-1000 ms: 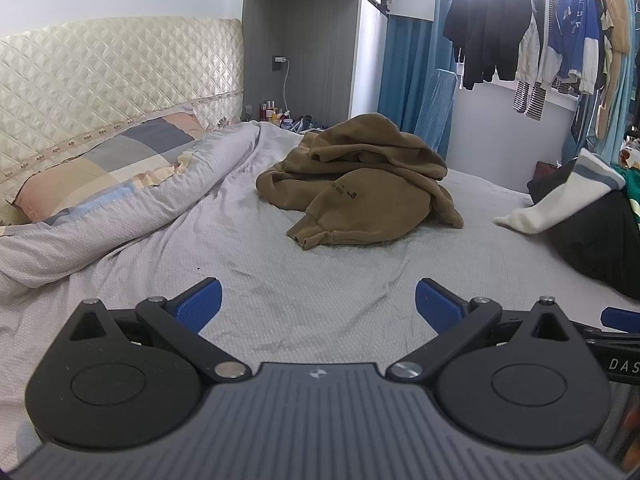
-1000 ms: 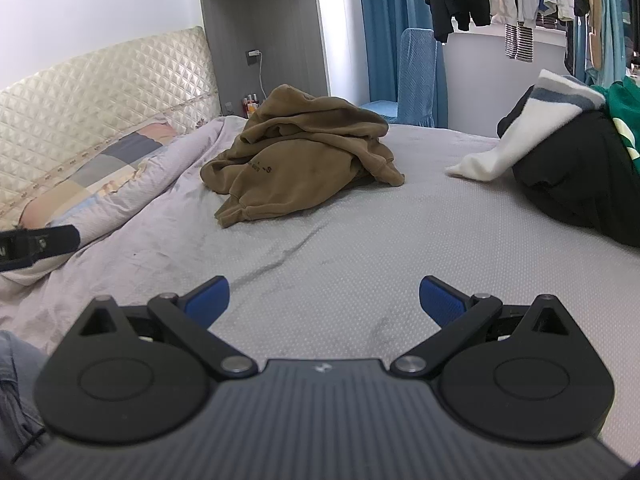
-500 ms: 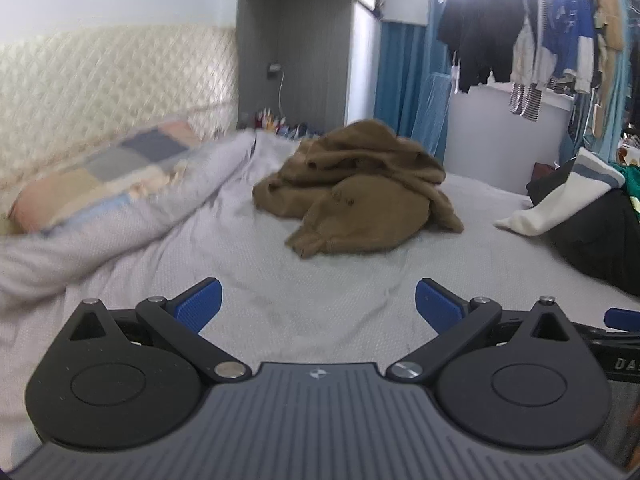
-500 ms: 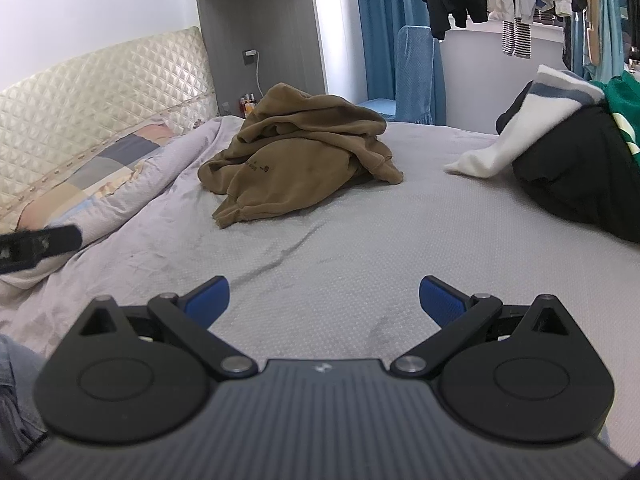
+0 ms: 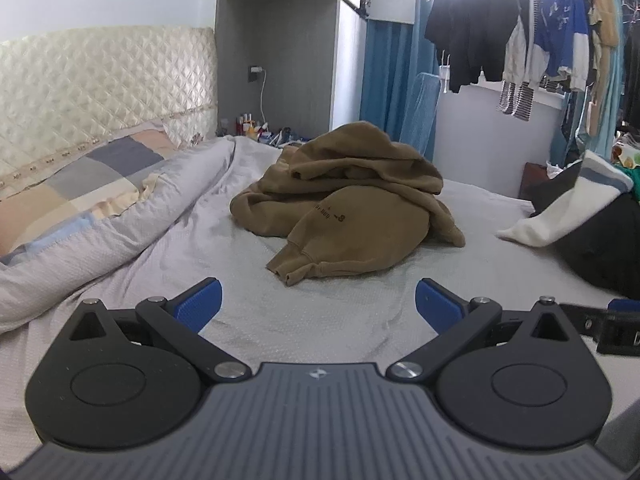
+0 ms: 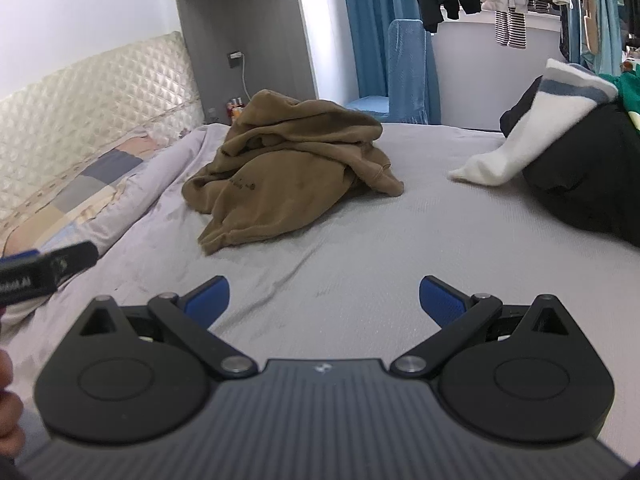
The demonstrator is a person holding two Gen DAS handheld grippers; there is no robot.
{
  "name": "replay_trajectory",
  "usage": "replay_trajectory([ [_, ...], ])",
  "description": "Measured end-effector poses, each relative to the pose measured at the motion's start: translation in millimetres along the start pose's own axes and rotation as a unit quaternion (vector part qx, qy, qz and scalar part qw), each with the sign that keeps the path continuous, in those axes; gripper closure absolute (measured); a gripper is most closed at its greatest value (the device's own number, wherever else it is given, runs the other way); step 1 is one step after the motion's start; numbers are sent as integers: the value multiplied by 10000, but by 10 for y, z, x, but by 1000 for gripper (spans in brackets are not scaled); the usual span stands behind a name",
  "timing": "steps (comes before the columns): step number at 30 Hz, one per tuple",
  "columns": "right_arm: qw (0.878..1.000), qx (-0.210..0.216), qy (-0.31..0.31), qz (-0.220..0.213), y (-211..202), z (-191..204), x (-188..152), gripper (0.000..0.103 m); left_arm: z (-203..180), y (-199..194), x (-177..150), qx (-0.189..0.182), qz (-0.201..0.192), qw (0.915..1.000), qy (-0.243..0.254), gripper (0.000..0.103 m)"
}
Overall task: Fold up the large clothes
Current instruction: 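Move both tools to the brown hoodie and close both on its fabric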
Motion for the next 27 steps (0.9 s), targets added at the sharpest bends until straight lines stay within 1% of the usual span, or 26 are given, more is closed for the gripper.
replay_trajectory([
  [7, 10000, 33, -78, 25, 300, 35, 286, 0, -49, 368, 118, -90, 96, 9999, -17, 0],
  [12, 10000, -35, 78, 9, 522, 16, 509, 0, -66, 688, 261, -137, 169, 9997, -82, 0],
  [15, 9998, -104, 164, -23, 677, 1, 656, 0, -51, 877, 353, -163, 233, 9994, -195, 0],
  [18, 9998, -64, 167, -29, 845, 2, 786, 0, -36, 1088, 446, -262, 304, 9985, -371, 0],
  [21, 9999, -22, 112, -78, 1027, -10, 893, 0, -47, 1345, 554, -353, 360, 9975, -498, 0],
  [24, 9997, 25, 246, -47, 1274, -72, 994, 0, -88, 1664, 647, -463, 427, 9961, -620, 0],
  [26, 9990, 105, 434, -33, 1473, -140, 1062, 3, -122, 1901, 703, -578, 488, 9943, -748, 0],
  [27, 9988, 129, 482, -14, 1595, -170, 1099, 7, -138, 2026, 730, -639, 502, 9934, -812, 0],
])
Point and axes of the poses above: each gripper's, at about its wrist camera, not at the fingertips, and y roughly the way its jaws point, z to its left, x to its top, the point moved 6 cm from there along y, roughly the way its jaws point, and after that the axes turned 7 degrees about x, right-handed, at the moved point
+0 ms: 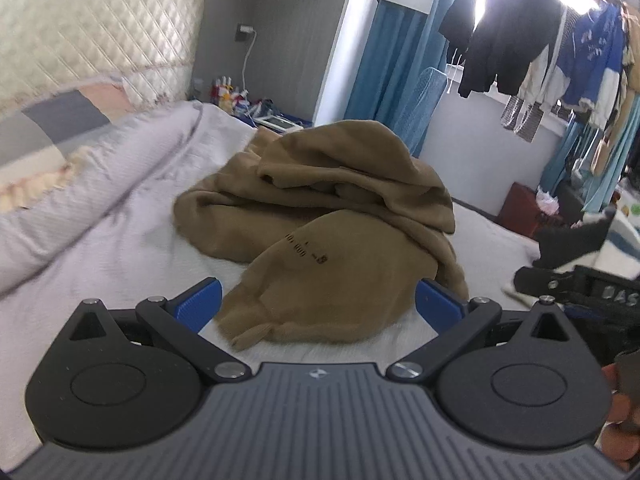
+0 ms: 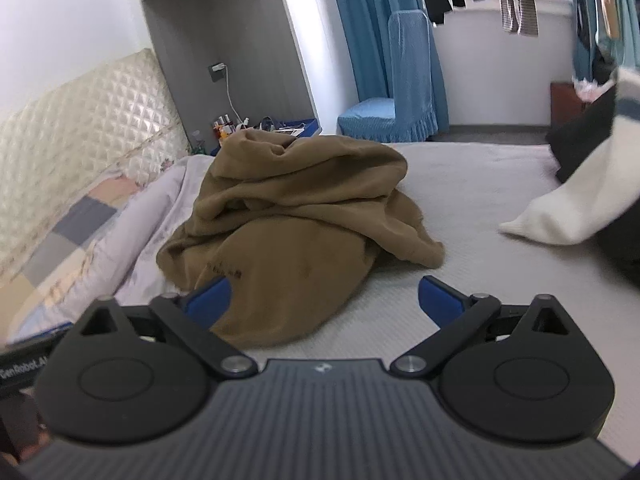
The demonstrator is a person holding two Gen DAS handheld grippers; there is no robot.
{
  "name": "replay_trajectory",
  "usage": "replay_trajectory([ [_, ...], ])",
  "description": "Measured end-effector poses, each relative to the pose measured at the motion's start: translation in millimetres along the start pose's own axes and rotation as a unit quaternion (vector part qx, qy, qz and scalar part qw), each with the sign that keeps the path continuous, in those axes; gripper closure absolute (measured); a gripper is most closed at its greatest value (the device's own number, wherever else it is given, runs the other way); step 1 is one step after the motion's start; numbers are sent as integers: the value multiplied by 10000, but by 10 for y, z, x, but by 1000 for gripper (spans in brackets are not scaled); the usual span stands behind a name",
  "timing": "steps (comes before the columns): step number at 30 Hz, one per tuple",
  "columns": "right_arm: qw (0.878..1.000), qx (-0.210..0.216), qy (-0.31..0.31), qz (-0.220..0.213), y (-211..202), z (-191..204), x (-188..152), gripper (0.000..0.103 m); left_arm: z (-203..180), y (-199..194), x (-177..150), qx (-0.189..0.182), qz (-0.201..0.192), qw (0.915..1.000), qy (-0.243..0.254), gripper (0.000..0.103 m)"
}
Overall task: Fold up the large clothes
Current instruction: 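Move both tools to the brown hoodie and close both on its fabric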
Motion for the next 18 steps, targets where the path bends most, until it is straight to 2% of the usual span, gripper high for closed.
replay_trajectory([
  [4, 9999, -71, -157, 16, 488, -58, 119, 8, -15, 538, 145, -302, 74, 9992, -260, 0],
  [7, 9992, 30, -394, 22, 851, -74, 202, 11, -5, 953, 282, -563, 78, 9972, -478, 0],
  [12, 9961, -11, -827, -295, 1397, -103, 406, 13, -3, 1643, 550, -1039, 82, 9910, -844, 0],
  [15, 9954, -86, -609, -729, 1584, -221, 582, 15, 26, 1985, 719, -1212, 57, 9867, -1080, 0],
  [18, 9950, 88, -332, -942, 1733, -339, 709, 14, 59, 2356, 861, -1420, 175, 9802, -1366, 0],
])
Point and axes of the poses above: each gripper's, at about its wrist camera, not at the fingertips, and y roughly the way its jaws point, z to its left, x to its top, the point moved 6 cm from there along y, roughly the way its jaws point, and after that the axes turned 7 degrees about x, right-handed, at the moved point
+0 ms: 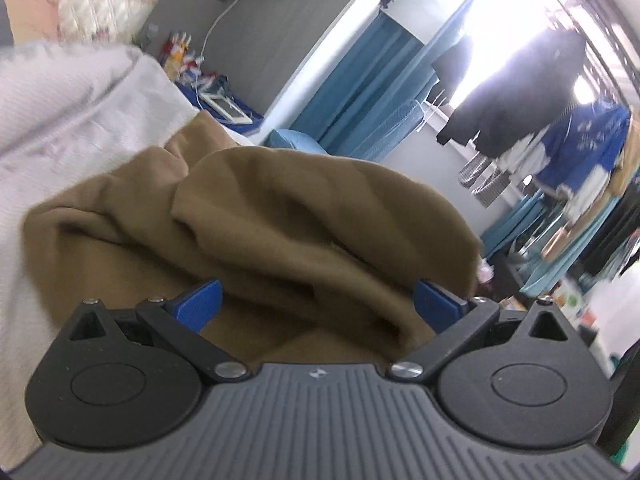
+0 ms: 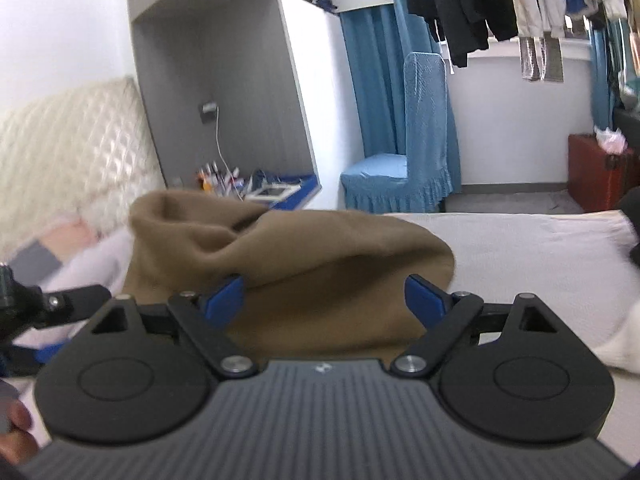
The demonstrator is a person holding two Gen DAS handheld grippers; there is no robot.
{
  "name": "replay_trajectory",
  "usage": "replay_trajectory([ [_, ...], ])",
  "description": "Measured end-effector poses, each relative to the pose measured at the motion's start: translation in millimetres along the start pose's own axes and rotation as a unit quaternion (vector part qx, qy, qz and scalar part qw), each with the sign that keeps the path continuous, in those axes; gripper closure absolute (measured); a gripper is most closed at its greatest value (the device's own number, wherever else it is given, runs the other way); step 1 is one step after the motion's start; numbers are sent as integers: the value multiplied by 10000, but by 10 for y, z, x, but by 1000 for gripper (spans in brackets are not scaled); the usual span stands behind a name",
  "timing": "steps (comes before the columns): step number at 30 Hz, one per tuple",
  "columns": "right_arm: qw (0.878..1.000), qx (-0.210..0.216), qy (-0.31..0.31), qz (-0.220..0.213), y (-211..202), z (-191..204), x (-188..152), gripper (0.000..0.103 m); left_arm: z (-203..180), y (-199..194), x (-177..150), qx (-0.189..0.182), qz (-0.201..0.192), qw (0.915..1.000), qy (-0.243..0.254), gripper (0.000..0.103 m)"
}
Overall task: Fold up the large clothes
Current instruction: 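Move both tools to the brown hoodie and close both on its fabric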
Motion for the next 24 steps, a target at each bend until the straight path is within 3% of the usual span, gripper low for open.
replay_trajectory([
  [3, 9994, 74, -119, 308, 294, -75, -35, 14, 87, 335, 124, -137, 244, 9988, -404, 7],
  [6, 9987, 142, 164, 463, 513, -174, -66, 1, 128, 609, 215, -143, 358, 9974, -614, 16],
  [9, 9971, 271, 168, 687, 643, -155, -87, 0, 121, 809, 288, -20, 490, 9961, -728, 32],
  [10, 9963, 319, 161, 786, 674, -130, -98, 1, 93, 839, 323, 54, 487, 9966, -659, 43],
  [11, 9952, 396, 160, 880, 688, -101, -99, 7, 60, 845, 357, 197, 438, 9974, -534, 52],
  [12, 9932, 602, 184, 978, 689, -57, -90, 32, 34, 848, 373, 323, 401, 9977, -436, 55],
  [14, 9908, 742, 219, 1108, 655, 6, -42, 43, -18, 833, 394, 464, 403, 9974, -386, 64],
  [16, 9915, 681, -7, 1109, 558, 81, 24, 62, -114, 716, 410, 610, 370, 9972, -237, 70],
  [19, 9916, 753, 90, 1044, 355, 110, 127, 72, -203, 442, 435, 621, 285, 9974, -217, 77],
  [24, 9935, 857, 90, 746, -168, 201, 373, 78, -491, -230, 384, 513, 125, 9986, -40, 80],
])
Point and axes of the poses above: each gripper's, at about its wrist camera, not at the fingertips, and y roughly the way its jaws point, z to its left, x to its top, the point moved 6 cm from there along y, roughly the way its jaws point, and after that the axes turned 7 degrees about x, right-handed, at the moved point
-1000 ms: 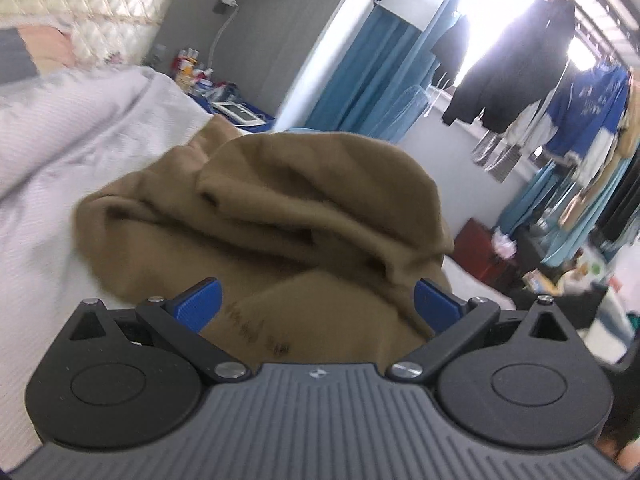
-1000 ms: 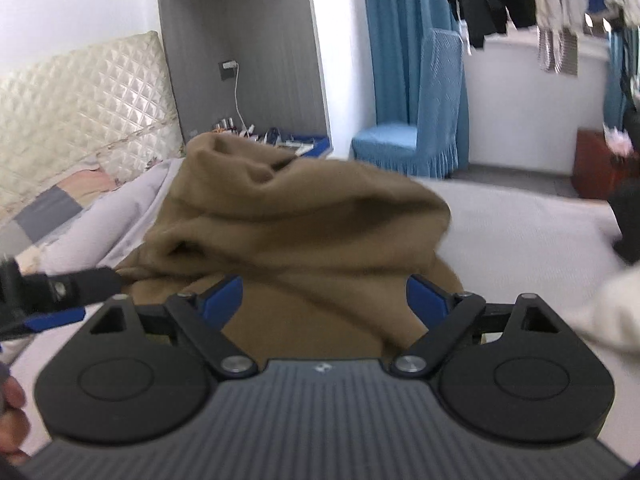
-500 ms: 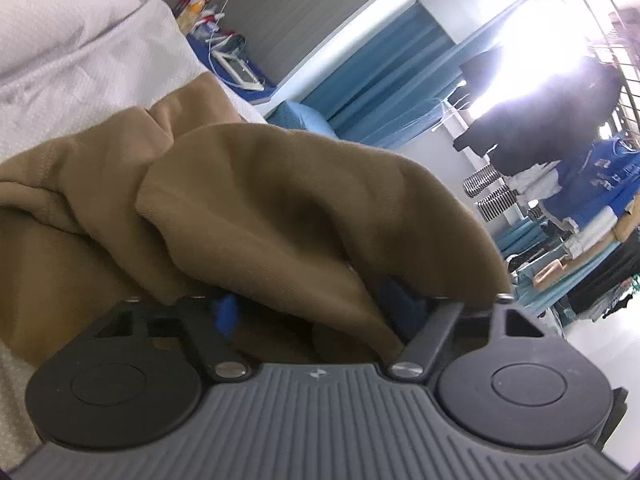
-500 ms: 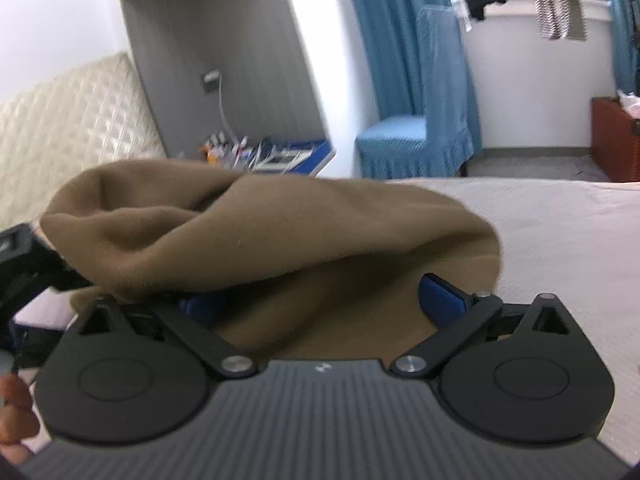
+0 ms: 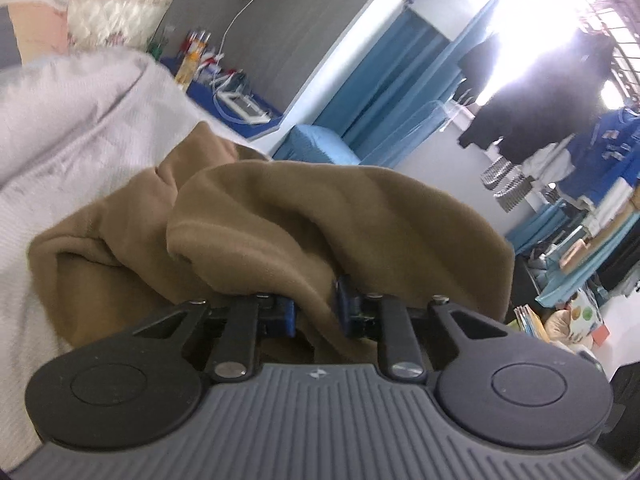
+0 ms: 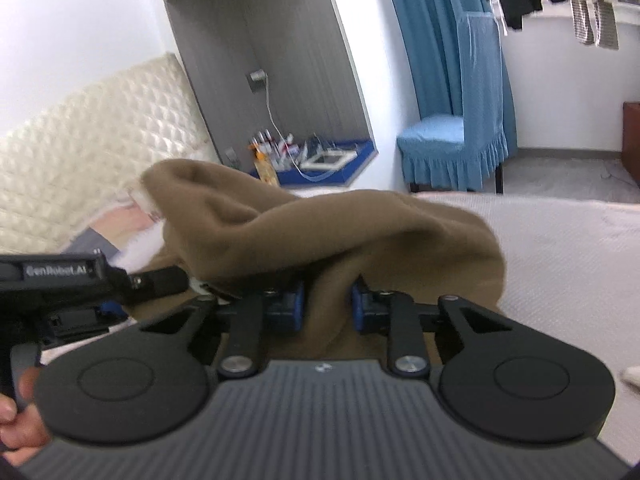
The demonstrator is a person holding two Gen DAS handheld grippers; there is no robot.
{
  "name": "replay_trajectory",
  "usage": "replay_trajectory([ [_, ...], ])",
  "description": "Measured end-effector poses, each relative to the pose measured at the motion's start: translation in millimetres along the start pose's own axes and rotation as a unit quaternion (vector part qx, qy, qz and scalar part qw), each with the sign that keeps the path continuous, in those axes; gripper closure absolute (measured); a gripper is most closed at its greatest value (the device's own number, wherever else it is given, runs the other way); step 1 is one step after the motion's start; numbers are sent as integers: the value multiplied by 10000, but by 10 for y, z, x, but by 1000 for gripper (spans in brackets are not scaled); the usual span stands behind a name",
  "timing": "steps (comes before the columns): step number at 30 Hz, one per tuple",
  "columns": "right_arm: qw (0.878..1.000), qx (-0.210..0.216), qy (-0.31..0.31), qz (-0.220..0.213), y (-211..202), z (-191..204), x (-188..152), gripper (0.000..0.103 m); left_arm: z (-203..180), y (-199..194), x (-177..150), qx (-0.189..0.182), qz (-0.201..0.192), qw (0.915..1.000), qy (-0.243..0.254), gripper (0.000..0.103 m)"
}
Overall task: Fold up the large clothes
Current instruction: 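Move both tools to the brown hoodie and close both on its fabric, then lift the hoodie with both tools, shaking it loose above the bed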
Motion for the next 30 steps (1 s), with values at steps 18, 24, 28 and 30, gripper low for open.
replay_trajectory([
  [18, 9964, 556, -319, -560, -2062, 957, -695, 81, -117, -3023, -1147, -105, -704, 9975, 42, 84],
  [24, 9951, 666, -576, -447, -2524, 1195, -1180, 81, 159, -3590, -1834, 56, -734, 9972, 98, 84],
  [28, 9968, 668, -412, -127, -2571, 1189, -1519, 81, 369, -3642, -2223, 241, -566, 9980, 118, 84],
  [30, 9977, 596, -261, 189, -2491, 1137, -1655, 81, 481, -3538, -2413, 399, -376, 9984, 99, 84],
])
Point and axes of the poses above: each gripper's, at about its wrist camera, not at the fingertips, and y roughly the way its jaws point, z to its left, x to its top, the point moved 6 cm from there along y, roughly the way its jaws point, and after that the axes turned 7 degrees about x, right-handed, at the moved point
